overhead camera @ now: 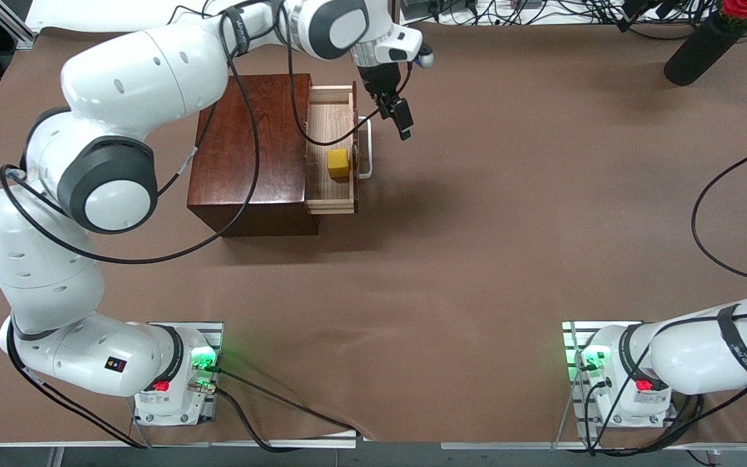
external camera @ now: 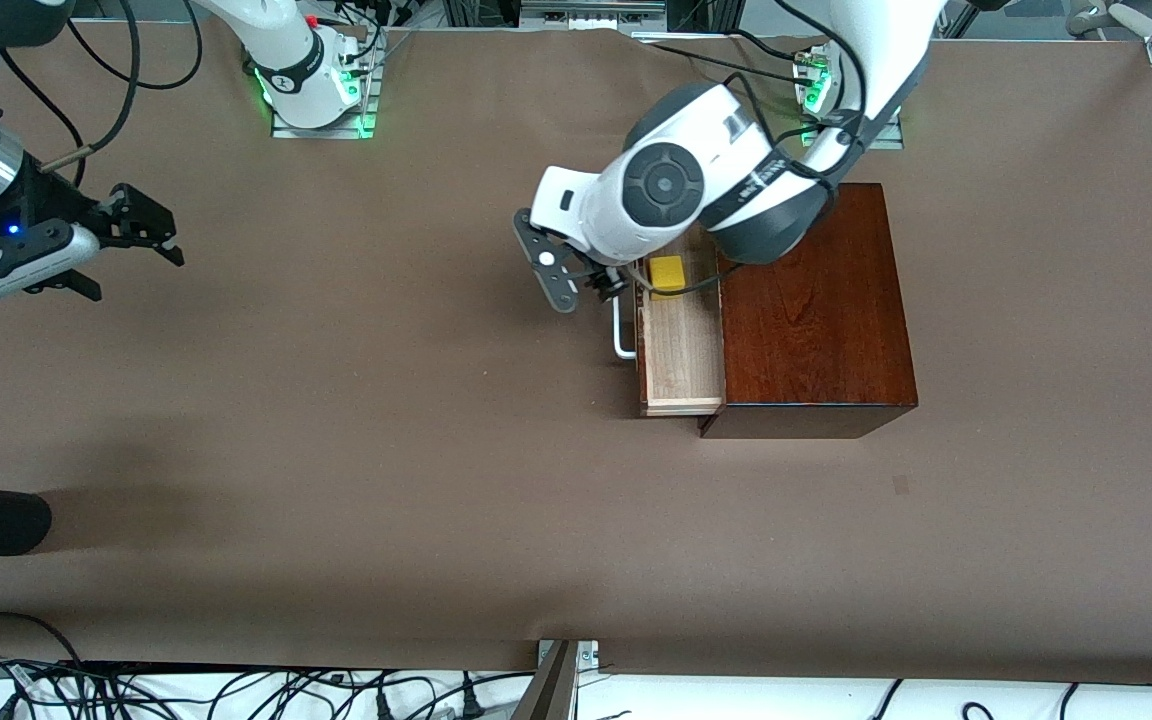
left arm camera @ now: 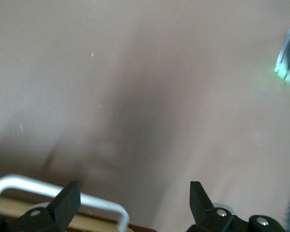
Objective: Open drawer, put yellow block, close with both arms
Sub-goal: 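Push the drawer shut into the box with the left gripper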
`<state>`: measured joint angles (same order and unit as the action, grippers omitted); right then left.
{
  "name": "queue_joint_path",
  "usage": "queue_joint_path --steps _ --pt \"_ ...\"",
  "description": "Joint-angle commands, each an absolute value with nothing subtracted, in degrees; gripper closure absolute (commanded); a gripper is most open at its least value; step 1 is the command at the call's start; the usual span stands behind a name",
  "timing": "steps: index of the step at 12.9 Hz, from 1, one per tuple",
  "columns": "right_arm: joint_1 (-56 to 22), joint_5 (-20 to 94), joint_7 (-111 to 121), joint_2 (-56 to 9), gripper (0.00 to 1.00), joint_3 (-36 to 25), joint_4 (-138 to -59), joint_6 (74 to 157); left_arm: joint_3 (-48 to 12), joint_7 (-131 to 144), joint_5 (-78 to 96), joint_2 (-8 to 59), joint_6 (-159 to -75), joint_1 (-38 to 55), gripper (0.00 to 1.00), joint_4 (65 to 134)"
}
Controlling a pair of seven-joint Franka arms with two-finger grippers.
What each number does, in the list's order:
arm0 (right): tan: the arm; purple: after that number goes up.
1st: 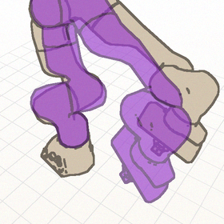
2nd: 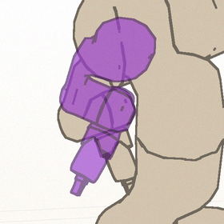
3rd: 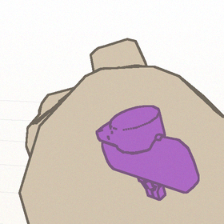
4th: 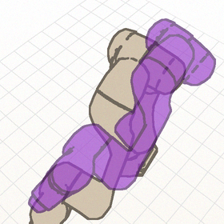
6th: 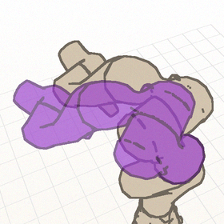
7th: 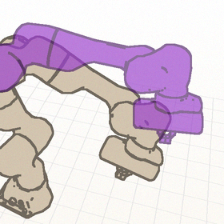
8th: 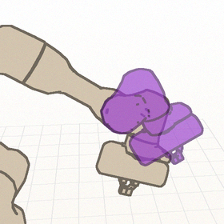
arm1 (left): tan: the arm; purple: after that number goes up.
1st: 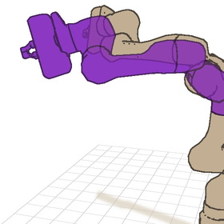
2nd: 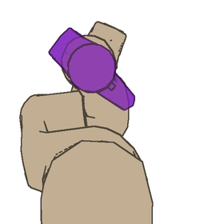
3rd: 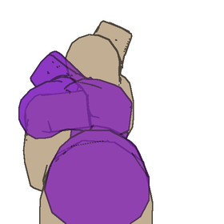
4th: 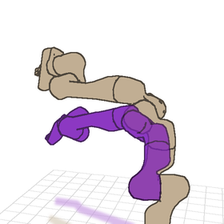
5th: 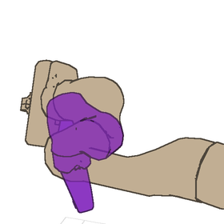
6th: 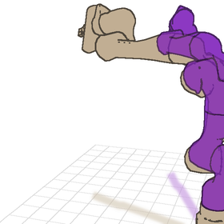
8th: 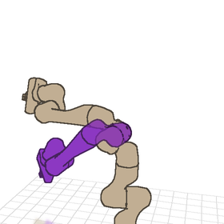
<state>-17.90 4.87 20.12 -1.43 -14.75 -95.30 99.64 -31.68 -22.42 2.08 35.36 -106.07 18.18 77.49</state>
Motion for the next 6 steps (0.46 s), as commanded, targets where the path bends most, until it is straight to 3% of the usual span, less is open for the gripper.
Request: queue_joint_path --steps 1,6 --pt "-17.8 3.2 18.1 -0.2 0.0 -15.2 -96.9 99.9 -31.6 -37.7 -3.8 40.3 -108.1 19.4 0.0 75.1" --pt "-17.8 2.3 17.4 0.2 0.0 -15.5 -96.6 99.7 -31.5 -42.7 -18.6 42.5 -109.4 21.4 0.0 77.9"
